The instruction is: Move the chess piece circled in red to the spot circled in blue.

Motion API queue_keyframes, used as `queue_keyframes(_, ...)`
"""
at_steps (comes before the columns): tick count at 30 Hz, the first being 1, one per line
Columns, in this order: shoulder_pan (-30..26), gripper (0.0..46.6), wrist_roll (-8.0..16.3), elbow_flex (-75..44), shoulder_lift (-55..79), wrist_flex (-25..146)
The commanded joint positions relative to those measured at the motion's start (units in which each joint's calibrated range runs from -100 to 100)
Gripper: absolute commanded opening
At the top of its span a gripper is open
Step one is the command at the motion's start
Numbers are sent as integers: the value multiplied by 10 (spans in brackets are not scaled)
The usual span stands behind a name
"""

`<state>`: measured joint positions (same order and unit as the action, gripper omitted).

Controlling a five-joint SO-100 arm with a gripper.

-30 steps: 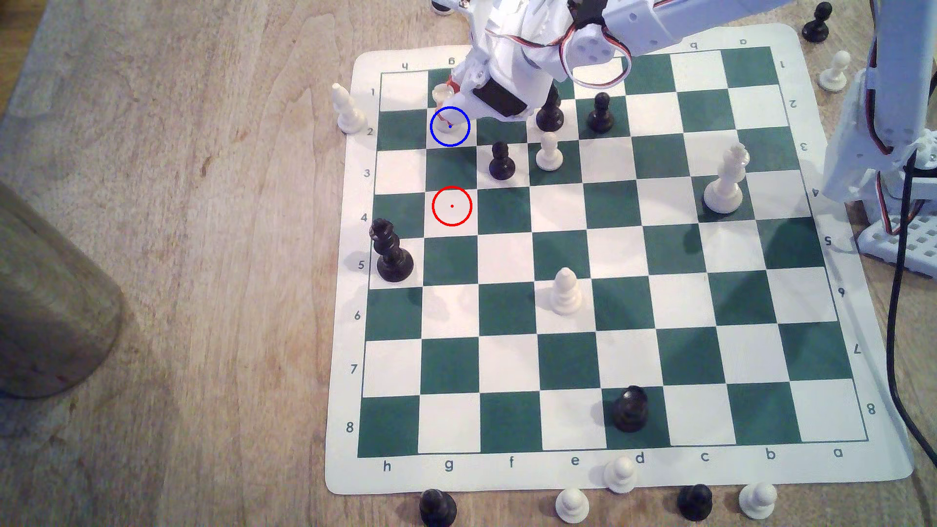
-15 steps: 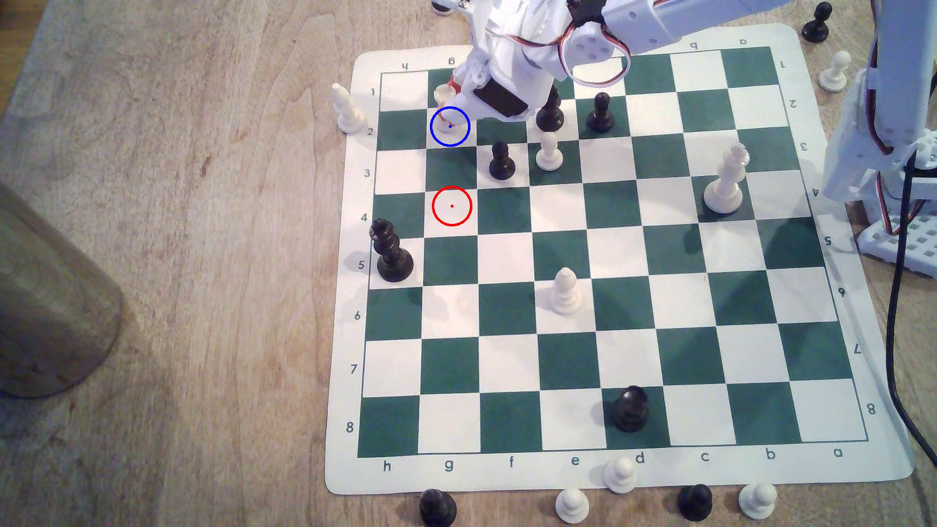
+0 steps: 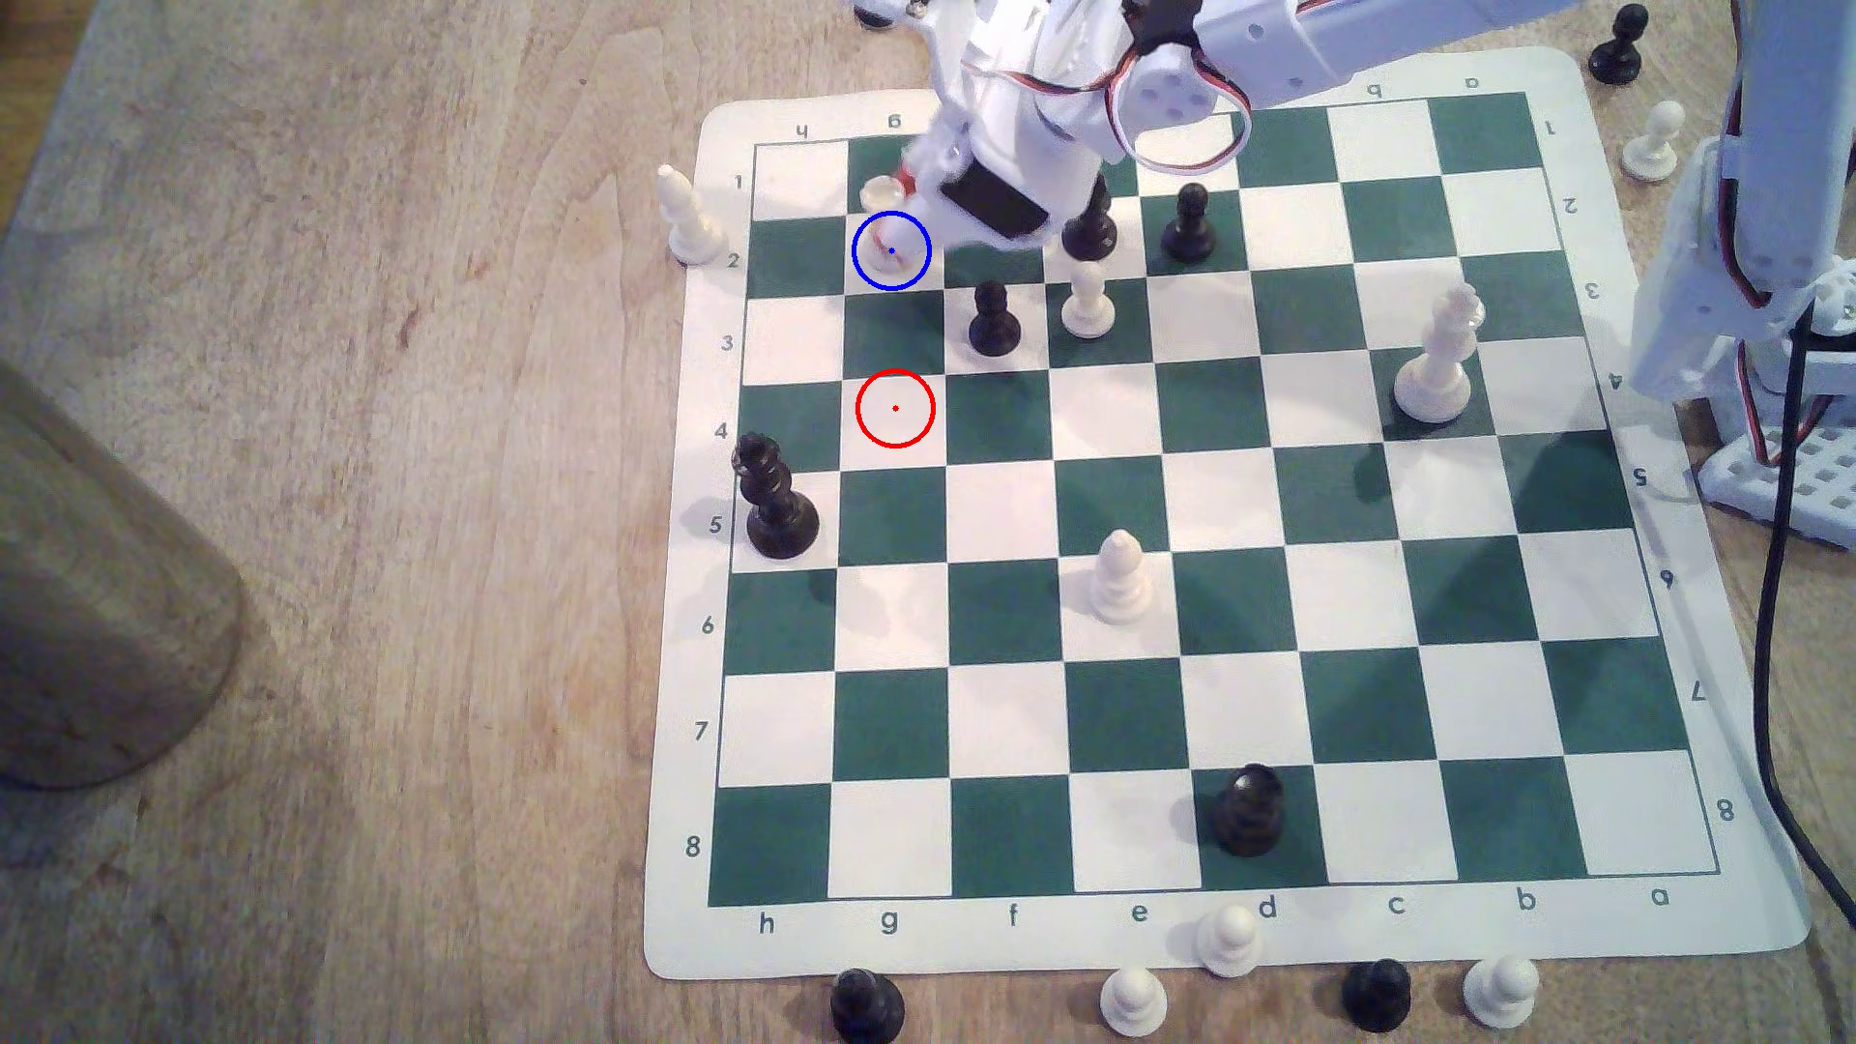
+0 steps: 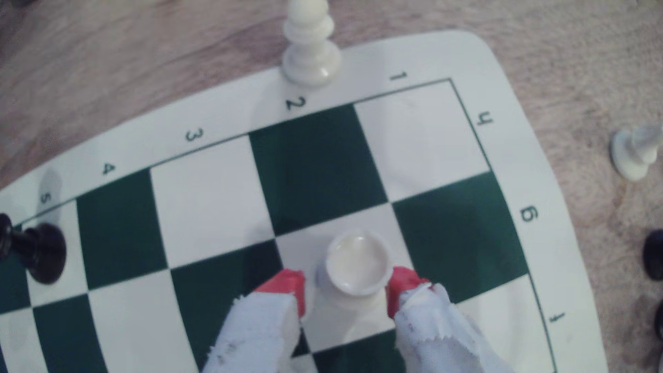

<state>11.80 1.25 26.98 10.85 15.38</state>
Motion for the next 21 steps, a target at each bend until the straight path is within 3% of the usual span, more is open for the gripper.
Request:
queue_keyframes(1, -3, 193, 1, -26, -55, -6)
queue_keyframes(11, 5, 231, 1, 20, -154, 25)
queue_keyframes(15, 4, 235, 2, 62, -255, 70)
queue_keyframes(21, -25, 251, 14, 236, -502, 145)
